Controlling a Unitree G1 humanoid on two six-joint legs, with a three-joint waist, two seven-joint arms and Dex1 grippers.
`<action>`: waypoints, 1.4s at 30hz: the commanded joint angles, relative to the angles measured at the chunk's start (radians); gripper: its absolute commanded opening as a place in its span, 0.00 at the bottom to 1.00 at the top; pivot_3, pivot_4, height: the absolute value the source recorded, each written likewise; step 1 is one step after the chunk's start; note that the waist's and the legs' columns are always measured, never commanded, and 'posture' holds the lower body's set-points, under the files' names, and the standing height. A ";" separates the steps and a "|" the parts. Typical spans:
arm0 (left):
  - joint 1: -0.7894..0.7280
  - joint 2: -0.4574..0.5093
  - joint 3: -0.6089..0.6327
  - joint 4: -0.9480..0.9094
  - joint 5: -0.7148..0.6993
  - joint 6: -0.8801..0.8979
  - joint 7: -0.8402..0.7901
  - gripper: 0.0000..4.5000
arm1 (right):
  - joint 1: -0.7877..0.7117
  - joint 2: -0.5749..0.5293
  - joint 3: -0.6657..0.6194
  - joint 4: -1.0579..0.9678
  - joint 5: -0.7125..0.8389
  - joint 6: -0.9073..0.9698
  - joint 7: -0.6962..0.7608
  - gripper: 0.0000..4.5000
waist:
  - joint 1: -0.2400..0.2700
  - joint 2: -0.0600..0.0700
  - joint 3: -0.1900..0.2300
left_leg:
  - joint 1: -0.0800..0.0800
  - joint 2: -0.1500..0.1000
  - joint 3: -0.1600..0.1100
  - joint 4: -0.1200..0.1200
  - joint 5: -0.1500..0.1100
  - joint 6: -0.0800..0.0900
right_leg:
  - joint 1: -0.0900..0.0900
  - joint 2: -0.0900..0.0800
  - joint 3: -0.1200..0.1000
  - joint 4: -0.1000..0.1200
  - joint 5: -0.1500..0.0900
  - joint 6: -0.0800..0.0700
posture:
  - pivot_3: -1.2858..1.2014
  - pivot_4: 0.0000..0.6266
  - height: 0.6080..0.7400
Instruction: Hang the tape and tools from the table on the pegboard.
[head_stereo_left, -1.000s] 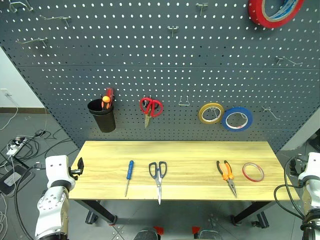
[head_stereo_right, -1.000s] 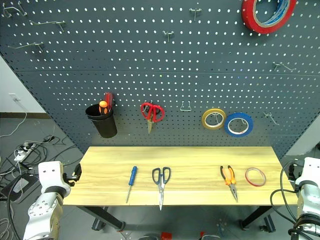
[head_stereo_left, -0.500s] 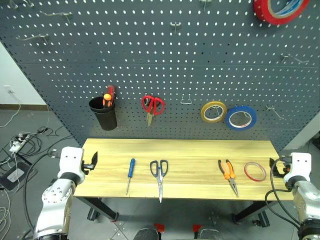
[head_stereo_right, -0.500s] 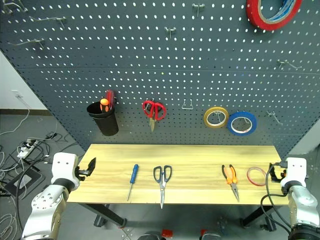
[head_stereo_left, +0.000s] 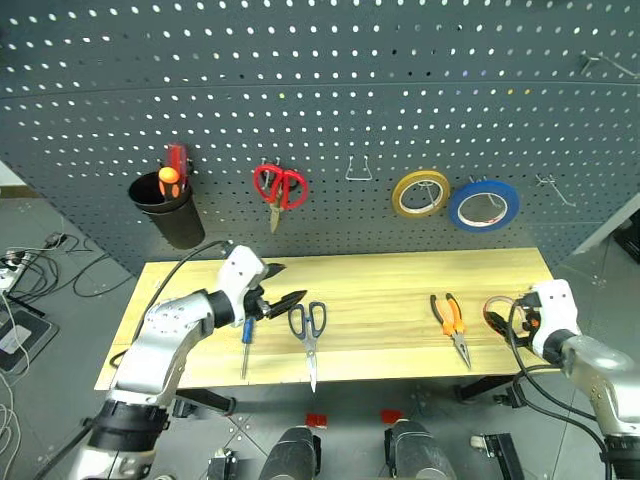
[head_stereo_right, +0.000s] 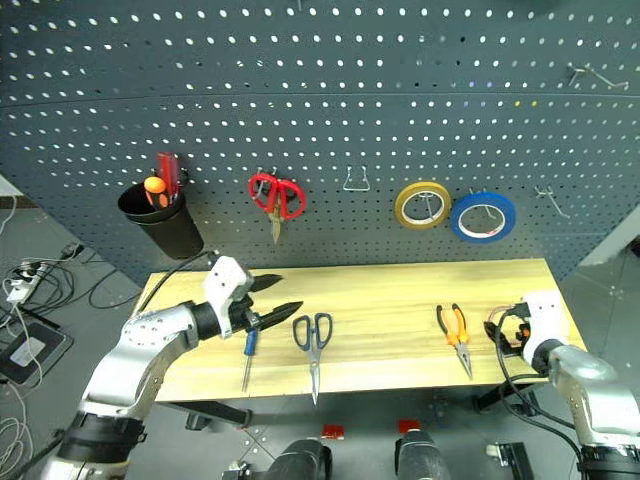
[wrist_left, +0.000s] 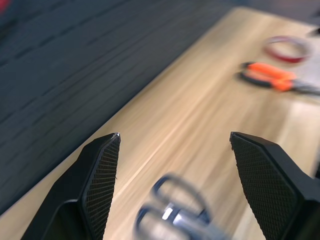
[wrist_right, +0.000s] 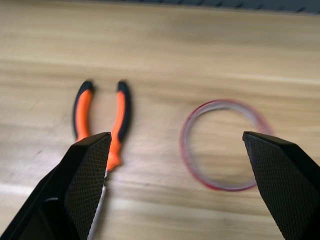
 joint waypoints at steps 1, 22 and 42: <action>-0.054 -0.004 -0.045 -0.003 -0.028 -0.008 -0.084 0.82 | -0.083 -0.026 0.034 0.064 -0.026 0.047 0.025 1.00 | -0.006 -0.002 0.006 | -0.001 0.000 0.000 0.000 0.000 0.000 | -0.001 0.000 0.000 0.000 0.000 0.000 | 0.50 0.36 1.00; -0.156 -0.103 -0.289 0.078 0.120 -0.206 -0.203 0.83 | -0.517 -0.027 0.341 0.889 -0.353 -0.230 0.278 0.35 | -0.019 -0.007 0.030 | -0.004 0.000 0.004 0.001 0.001 -0.001 | -0.006 0.000 0.002 0.000 0.001 0.001 | 0.51 0.34 1.00; -0.251 -0.328 -0.232 0.120 0.082 -0.253 -0.083 0.83 | 0.025 0.054 -0.095 -0.339 -0.309 -0.263 -0.066 0.00 | -0.030 -0.005 0.028 | -0.018 -0.001 0.004 0.007 0.003 -0.004 | -0.018 -0.001 0.003 0.004 0.004 0.007 | 0.46 0.32 1.00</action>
